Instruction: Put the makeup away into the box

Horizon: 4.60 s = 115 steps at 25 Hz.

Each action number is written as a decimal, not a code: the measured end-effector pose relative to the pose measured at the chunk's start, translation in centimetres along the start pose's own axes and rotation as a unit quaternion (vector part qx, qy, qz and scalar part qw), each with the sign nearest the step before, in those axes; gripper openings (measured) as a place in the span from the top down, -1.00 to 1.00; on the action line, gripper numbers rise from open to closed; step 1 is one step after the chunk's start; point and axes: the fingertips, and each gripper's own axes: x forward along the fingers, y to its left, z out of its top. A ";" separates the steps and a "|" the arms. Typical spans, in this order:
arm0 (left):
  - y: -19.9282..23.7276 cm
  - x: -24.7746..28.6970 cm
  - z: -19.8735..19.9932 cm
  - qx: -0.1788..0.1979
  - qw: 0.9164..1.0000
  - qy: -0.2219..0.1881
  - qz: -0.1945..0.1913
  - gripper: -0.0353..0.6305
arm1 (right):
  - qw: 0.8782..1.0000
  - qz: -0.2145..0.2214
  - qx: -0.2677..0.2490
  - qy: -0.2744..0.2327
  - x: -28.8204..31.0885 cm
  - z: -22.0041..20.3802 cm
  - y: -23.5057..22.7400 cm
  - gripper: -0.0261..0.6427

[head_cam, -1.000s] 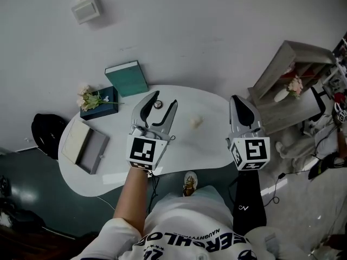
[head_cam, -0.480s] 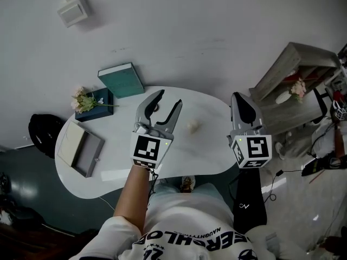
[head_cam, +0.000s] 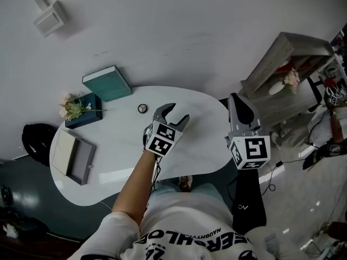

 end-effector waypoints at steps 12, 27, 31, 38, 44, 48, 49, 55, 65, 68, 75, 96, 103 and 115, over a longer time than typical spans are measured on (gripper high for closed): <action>-4.0 9.1 -13.5 -0.024 0.973 0.212 -0.083 0.08 | 0.998 -0.047 0.005 0.030 -2.0 -2.8 -4.4 0.83; -2.0 8.3 -8.4 -0.049 0.988 0.131 -0.058 0.43 | 0.998 -0.052 0.010 0.034 -2.1 -3.1 -4.3 0.83; 0.6 5.3 -0.9 -0.050 0.998 0.034 -0.018 0.43 | 0.999 -0.048 0.008 0.023 -1.9 -2.0 -3.7 0.83; 2.8 -1.8 9.1 -0.041 0.992 -0.109 0.039 0.42 | 0.999 -0.036 0.001 0.008 -1.3 -0.2 -2.5 0.83; 5.4 -8.8 14.0 -0.032 0.968 -0.209 0.135 0.42 | 0.999 -0.035 -0.007 -0.022 -0.7 3.0 -2.0 0.83; 6.3 -11.4 14.1 -0.017 0.960 -0.228 0.163 0.42 | 0.999 -0.022 0.000 -0.023 0.6 3.2 -0.9 0.83; 6.7 -12.1 14.0 -0.018 0.958 -0.232 0.169 0.42 | 1.000 -0.016 0.001 -0.025 1.1 3.3 -0.4 0.83; 10.8 -18.9 10.4 -0.033 0.945 -0.227 0.231 0.42 | 0.998 0.048 -0.002 -0.037 4.5 4.9 6.9 0.83; 17.2 -30.8 1.8 -0.073 0.925 -0.212 0.308 0.42 | 0.989 0.134 -0.023 -0.048 6.9 7.9 22.0 0.83; 18.2 -34.4 -0.1 -0.075 0.918 -0.212 0.327 0.42 | 0.985 0.160 -0.027 -0.052 6.9 8.7 26.5 0.83; 20.3 -43.2 -5.6 -0.082 0.901 -0.192 0.380 0.42 | 0.972 0.223 -0.025 -0.065 7.0 10.3 37.3 0.83; 22.5 -57.1 -19.1 -0.132 0.865 -0.134 0.466 0.41 | 0.935 0.346 -0.022 -0.078 5.6 11.3 57.1 0.83; 22.3 -51.4 -29.8 -0.234 0.878 -0.043 0.415 0.40 | 0.937 0.342 -0.029 -0.065 5.9 10.4 56.8 0.83; 17.6 -45.4 -41.7 -0.328 0.878 0.084 0.337 0.39 | 0.945 0.320 -0.034 -0.055 6.6 9.8 54.8 0.83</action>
